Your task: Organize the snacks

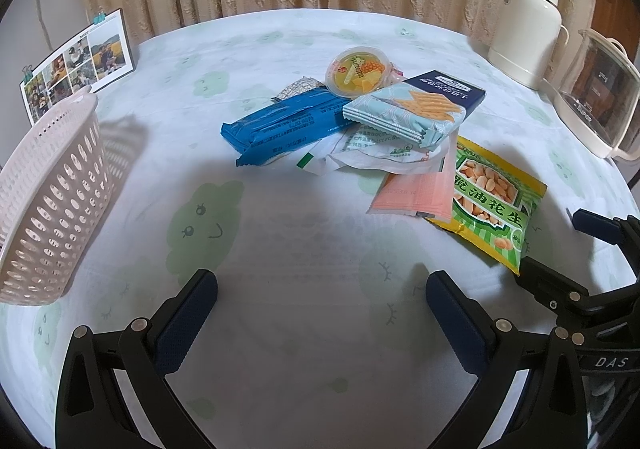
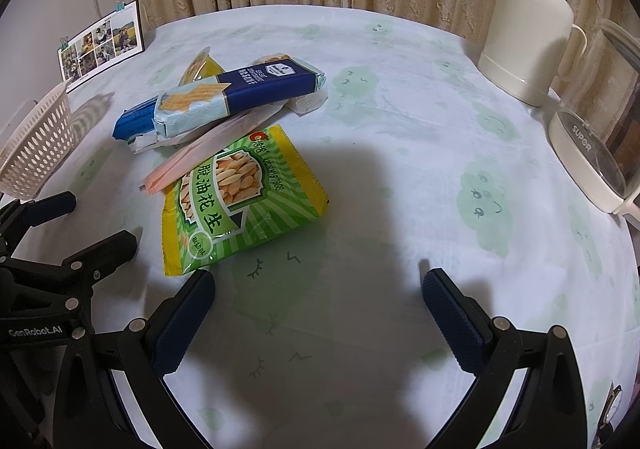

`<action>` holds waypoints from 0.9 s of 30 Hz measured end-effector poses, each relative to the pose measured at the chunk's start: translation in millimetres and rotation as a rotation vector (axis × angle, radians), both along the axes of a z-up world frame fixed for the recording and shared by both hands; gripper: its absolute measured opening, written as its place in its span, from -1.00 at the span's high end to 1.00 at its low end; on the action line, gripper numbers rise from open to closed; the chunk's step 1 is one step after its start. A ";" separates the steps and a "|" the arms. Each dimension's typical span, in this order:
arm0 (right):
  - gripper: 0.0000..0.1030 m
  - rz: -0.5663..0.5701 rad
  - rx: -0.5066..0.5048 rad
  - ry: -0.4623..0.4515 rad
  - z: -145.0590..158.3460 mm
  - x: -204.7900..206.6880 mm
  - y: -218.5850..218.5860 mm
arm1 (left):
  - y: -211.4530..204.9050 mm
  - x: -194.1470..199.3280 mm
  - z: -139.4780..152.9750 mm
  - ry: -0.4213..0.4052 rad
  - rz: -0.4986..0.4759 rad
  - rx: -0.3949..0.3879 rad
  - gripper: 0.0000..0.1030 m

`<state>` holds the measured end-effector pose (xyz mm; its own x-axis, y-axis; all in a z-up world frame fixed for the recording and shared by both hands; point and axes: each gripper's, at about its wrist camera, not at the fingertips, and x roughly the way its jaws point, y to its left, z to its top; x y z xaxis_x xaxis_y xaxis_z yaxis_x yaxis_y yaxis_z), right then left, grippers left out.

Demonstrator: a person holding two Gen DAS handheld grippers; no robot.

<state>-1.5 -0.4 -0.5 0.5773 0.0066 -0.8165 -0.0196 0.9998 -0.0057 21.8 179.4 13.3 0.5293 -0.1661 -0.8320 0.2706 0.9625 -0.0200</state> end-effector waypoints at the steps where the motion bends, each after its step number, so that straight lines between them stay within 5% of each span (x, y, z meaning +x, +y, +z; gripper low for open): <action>1: -1.00 0.003 0.002 -0.001 0.1 -0.6 0.0 | -0.8 -1.0 -0.8 0.001 -0.001 -0.001 -1.00; 11: -1.00 0.021 0.018 -0.005 0.9 -2.6 -0.9 | 1.3 -0.1 1.7 -0.012 0.011 -0.001 -0.99; 27: -0.99 0.057 0.103 -0.148 20.3 -19.5 -1.3 | 7.7 -17.7 20.4 -0.143 0.042 -0.001 -0.99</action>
